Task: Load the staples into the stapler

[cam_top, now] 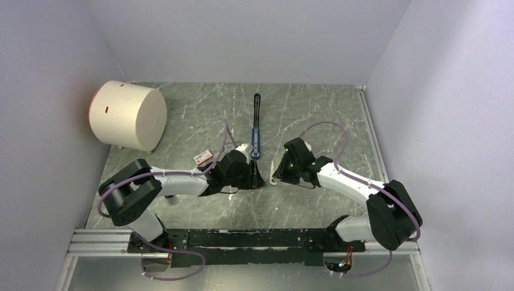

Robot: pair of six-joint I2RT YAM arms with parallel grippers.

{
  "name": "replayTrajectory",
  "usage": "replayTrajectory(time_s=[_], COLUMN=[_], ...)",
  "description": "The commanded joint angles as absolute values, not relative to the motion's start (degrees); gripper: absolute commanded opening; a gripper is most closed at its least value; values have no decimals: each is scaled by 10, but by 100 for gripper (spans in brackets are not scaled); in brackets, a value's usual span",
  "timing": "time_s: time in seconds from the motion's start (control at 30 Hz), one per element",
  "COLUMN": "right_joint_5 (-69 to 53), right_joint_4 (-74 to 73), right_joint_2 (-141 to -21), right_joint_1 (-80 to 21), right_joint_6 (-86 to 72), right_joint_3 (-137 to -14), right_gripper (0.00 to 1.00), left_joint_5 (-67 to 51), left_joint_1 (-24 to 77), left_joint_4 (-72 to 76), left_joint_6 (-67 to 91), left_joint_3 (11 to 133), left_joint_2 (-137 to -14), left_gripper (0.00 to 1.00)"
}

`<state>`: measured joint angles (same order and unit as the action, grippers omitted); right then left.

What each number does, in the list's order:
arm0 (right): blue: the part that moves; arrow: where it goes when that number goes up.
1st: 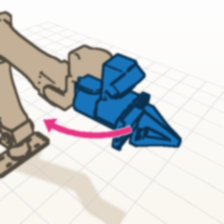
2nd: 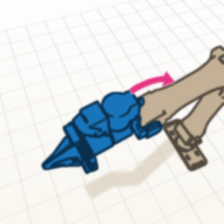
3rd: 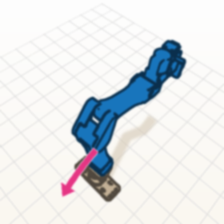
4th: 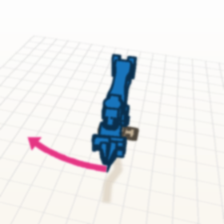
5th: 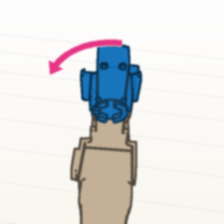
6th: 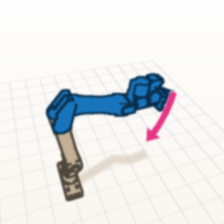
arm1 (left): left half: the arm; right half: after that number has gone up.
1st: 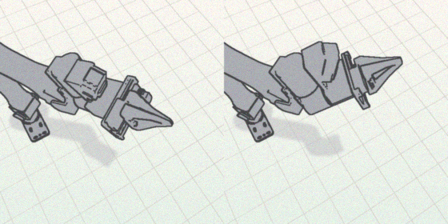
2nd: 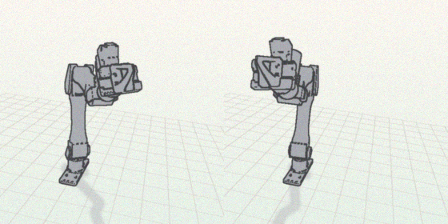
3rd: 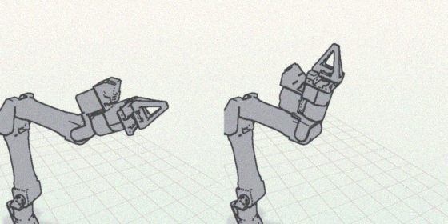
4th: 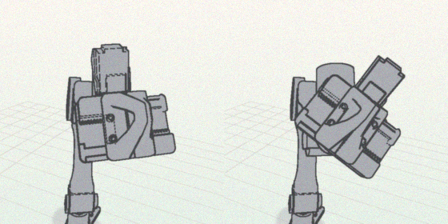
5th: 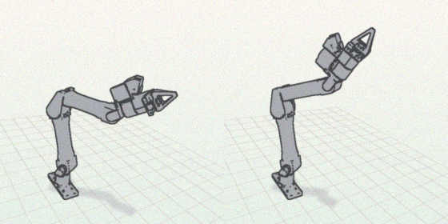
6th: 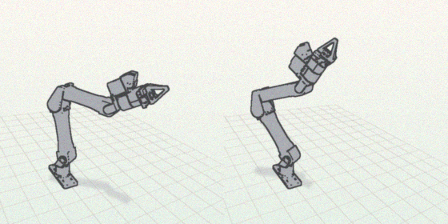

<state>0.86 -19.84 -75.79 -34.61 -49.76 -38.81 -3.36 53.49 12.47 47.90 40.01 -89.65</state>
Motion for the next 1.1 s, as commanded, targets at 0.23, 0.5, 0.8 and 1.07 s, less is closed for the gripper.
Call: replayTrajectory(time_s=[0.23,0.5,0.8,1.07], right_joint_5=[-45,-64,-80,-73], right_joint_4=[-142,-144,-135,-147], right_joint_2=[-734,-720,-709,-714], right_joint_1=[-350,-350,-350,-350], right_joint_6=[-549,-544,-541,-518], right_joint_3=[-356,-350,-334,-349], right_gripper=[13,9,8,7], left_joint_5=[-32,-1,-5,-12], left_joint_1=[564,564,564,565], left_joint_4=[272,293,306,318], left_joint_6=[526,508,500,470], left_joint_3=[361,362,380,376], left_joint_2=[-946,-955,-998,-1004], left_gripper=[51,42,37,35])
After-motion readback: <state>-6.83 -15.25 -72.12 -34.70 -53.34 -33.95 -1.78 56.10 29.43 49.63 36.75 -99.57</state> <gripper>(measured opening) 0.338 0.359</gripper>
